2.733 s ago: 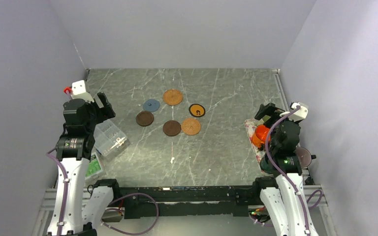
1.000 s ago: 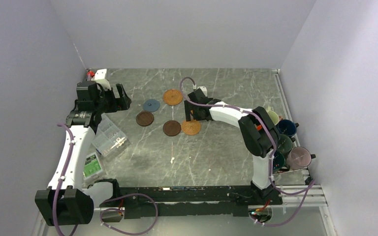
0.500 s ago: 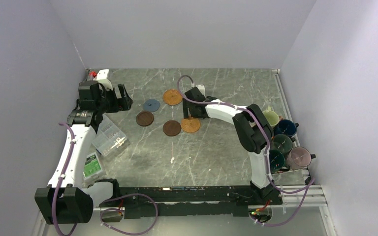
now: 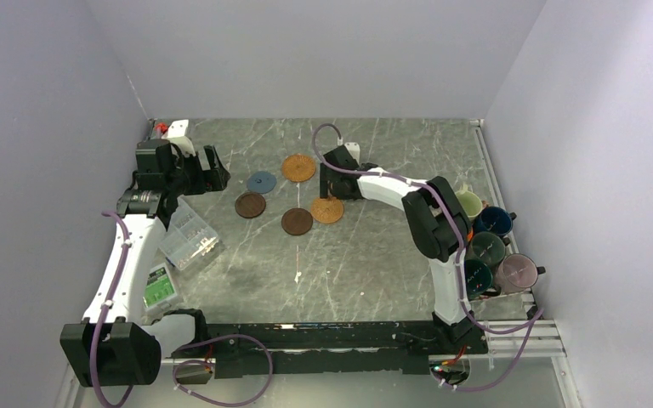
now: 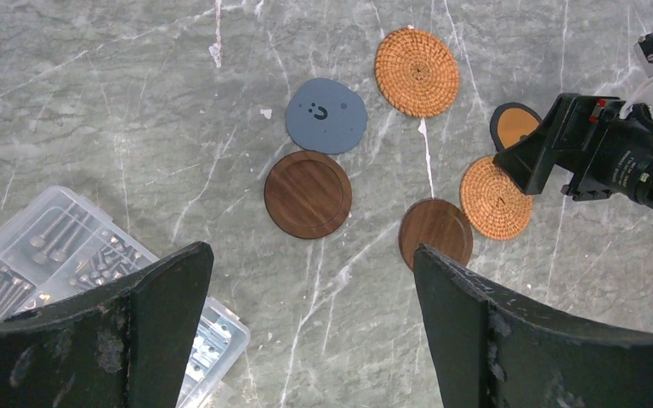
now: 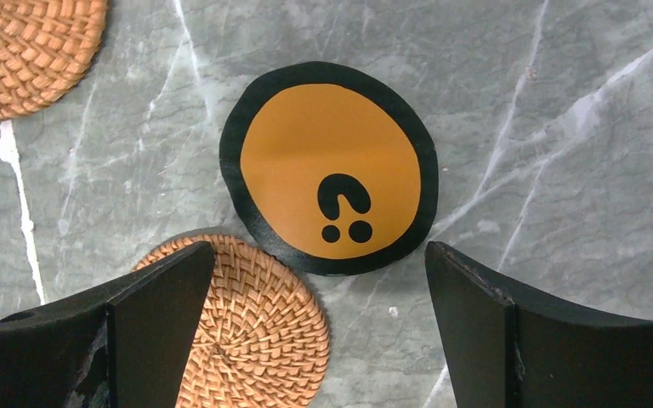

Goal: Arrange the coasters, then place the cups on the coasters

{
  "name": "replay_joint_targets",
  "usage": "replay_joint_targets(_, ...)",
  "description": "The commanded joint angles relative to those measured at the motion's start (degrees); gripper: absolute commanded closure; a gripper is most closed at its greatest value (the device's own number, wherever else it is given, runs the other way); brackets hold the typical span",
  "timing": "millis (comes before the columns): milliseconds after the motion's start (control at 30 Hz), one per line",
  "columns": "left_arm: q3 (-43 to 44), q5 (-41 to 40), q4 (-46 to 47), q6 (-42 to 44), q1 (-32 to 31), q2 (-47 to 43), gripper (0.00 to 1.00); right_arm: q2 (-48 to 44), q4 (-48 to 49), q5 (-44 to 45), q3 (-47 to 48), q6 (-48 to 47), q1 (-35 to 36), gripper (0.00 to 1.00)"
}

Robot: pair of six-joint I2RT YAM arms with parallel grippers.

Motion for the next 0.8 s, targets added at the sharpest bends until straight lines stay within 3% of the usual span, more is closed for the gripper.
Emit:
replay_joint_targets(0, 0.8, 1.7, 0.9, 0.1, -0.3, 0.5, 0.06, -1.5, 1.3, -0.4, -0.6, 0.8, -1.4, 0.0)
replay_joint_targets(300, 0.8, 1.8, 0.9, 0.0, -0.3, 0.8, 0.06, -4.2, 4.8, -0.8, -1.7, -2.3, -1.3, 0.0)
replay_joint_targets(467, 0.7, 2.0, 1.0, -0.1, -0.3, 0.9, 0.06, -1.6, 1.5, 1.9, 2.4, -3.7, -1.3, 0.0)
replay_joint_targets(767, 0.8, 2.3, 1.0, -0.1, -0.3, 1.2, 0.06, -1.1, 2.6, -0.2, 2.7, -1.7, -1.5, 0.0)
